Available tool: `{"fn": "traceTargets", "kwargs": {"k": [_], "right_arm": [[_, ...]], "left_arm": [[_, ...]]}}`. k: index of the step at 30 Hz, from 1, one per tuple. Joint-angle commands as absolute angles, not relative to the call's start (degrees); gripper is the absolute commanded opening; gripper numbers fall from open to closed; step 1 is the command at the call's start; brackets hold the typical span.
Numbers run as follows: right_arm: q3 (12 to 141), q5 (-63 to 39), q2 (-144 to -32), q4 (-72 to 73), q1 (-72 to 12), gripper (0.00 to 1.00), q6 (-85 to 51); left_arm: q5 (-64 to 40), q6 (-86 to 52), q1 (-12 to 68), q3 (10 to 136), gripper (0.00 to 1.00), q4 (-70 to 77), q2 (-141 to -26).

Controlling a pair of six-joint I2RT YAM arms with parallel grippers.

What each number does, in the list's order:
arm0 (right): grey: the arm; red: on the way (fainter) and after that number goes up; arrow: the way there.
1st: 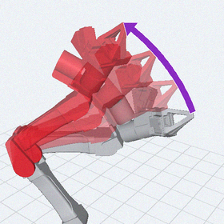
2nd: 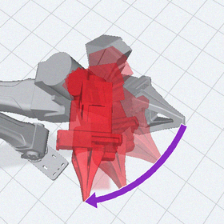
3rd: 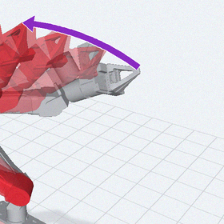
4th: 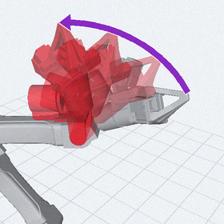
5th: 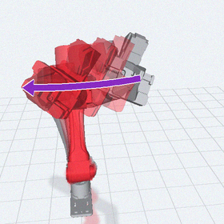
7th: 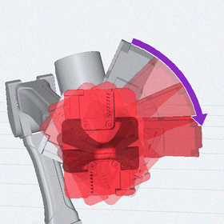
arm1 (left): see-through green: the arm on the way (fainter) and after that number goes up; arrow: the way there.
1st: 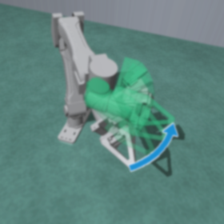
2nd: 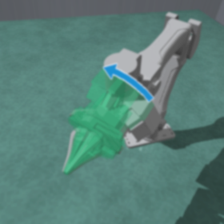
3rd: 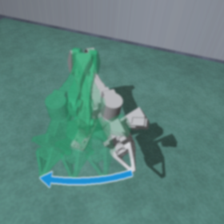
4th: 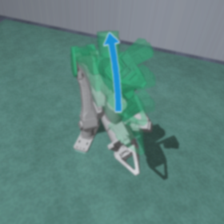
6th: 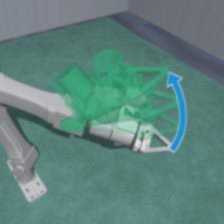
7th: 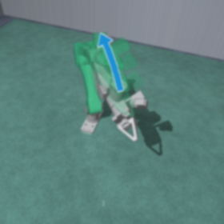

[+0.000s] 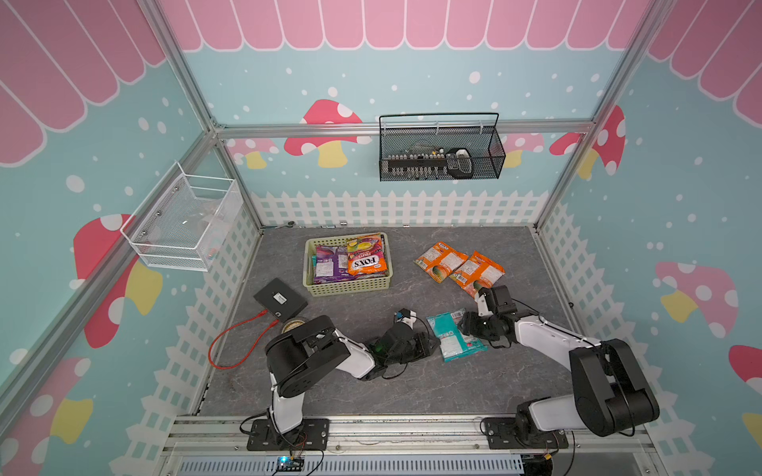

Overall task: Put the candies in the basket
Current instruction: Pick up the candy at the center of the board.

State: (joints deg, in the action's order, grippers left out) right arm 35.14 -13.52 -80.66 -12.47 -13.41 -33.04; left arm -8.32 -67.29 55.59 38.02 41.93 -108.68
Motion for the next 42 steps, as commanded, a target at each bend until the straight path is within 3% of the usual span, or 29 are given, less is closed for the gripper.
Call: {"fn": "traceTargets", "kwargs": {"k": [1,7,18,23,29,33,35,42], "right_arm": [[32.54,-19.21,-80.25,-10.27,-13.45,0.60,-33.58],[29.43,-21.86,-80.77,-6.71,-14.36,0.59,-35.41],[27.37,-20.70,-79.96,-5.04,-15.56,0.59,-36.17],[26.72,-19.14,-79.85,-4.36,-15.70,0.65,-36.35],[26.21,-10.88,-69.12,-2.57,-15.49,0.77,-41.28],[29.58,-3.61,-63.99,-2.46,-15.61,0.88,-41.16],[31.70,-1.77,-63.31,-0.92,-15.56,0.98,-39.47],[38.43,-2.96,-68.71,4.55,-15.71,0.99,-35.41]], "left_arm": [[-7.67,-66.72,55.55,39.78,0.45,43.14,-110.92],[-7.17,-68.11,55.13,39.57,0.41,46.29,-112.56],[-10.72,-67.33,53.10,38.72,0.00,50.79,-112.19],[-9.92,-66.54,51.97,38.18,0.00,47.19,-108.91],[-9.95,-61.02,50.46,43.74,0.00,27.24,-103.16],[-8.42,-51.73,50.29,50.71,0.00,10.42,-99.11],[-7.24,-47.89,49.89,53.16,0.00,4.48,-96.47],[-2.38,-40.75,45.97,60.16,0.00,-12.12,-88.18]]}}
